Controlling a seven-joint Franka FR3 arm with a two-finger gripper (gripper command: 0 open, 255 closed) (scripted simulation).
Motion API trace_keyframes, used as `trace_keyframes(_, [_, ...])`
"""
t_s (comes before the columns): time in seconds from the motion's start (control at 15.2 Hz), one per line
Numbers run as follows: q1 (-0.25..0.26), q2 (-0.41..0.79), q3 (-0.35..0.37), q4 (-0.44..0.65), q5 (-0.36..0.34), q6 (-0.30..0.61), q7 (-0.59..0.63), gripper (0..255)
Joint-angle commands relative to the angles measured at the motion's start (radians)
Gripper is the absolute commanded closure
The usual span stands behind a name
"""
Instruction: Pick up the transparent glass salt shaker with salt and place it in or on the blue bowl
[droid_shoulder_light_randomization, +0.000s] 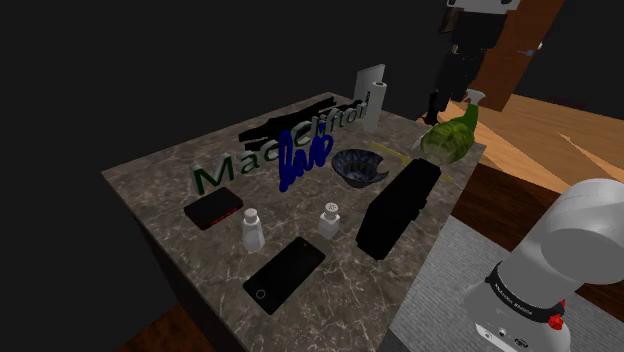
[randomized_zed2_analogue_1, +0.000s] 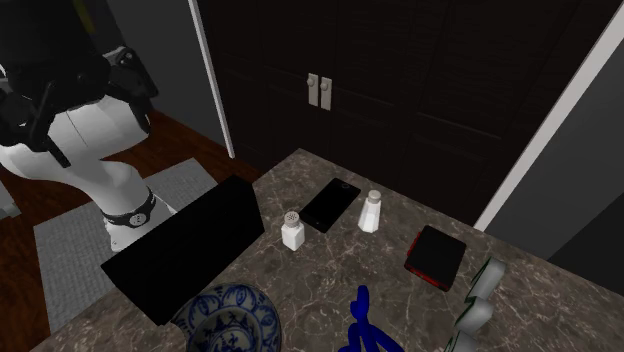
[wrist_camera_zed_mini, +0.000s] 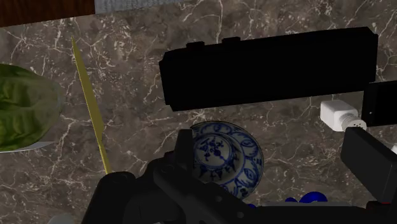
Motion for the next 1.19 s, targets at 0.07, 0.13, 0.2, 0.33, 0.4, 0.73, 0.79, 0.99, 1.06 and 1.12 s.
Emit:
trace_keyframes(0.07, [0.007, 0.002, 0.014, -0.02, 0.014, 0.031, 0.012, 0])
trace_keyframes(0.13, [0.014, 0.006, 0.029, -0.04, 0.028, 0.061, 0.024, 0])
trace_keyframes(0.2, [0.021, 0.01, 0.043, -0.057, 0.041, 0.093, 0.036, 0])
trace_keyframes(0.33, [0.035, 0.024, 0.073, -0.09, 0.068, 0.156, 0.059, 0])
trace_keyframes(0.4, [0.043, 0.034, 0.089, -0.104, 0.081, 0.189, 0.071, 0])
trace_keyframes(0.73, [0.077, 0.101, 0.169, -0.156, 0.139, 0.355, 0.126, 0])
trace_keyframes(0.79, [0.084, 0.119, 0.186, -0.162, 0.149, 0.389, 0.137, 0])
trace_keyframes(0.99, [0.1, 0.181, 0.238, -0.173, 0.174, 0.492, 0.17, 0])
trace_keyframes(1.06, [0.105, 0.204, 0.255, -0.173, 0.18, 0.526, 0.181, 0])
trace_keyframes(1.12, [0.108, 0.228, 0.273, -0.173, 0.186, 0.56, 0.193, 0])
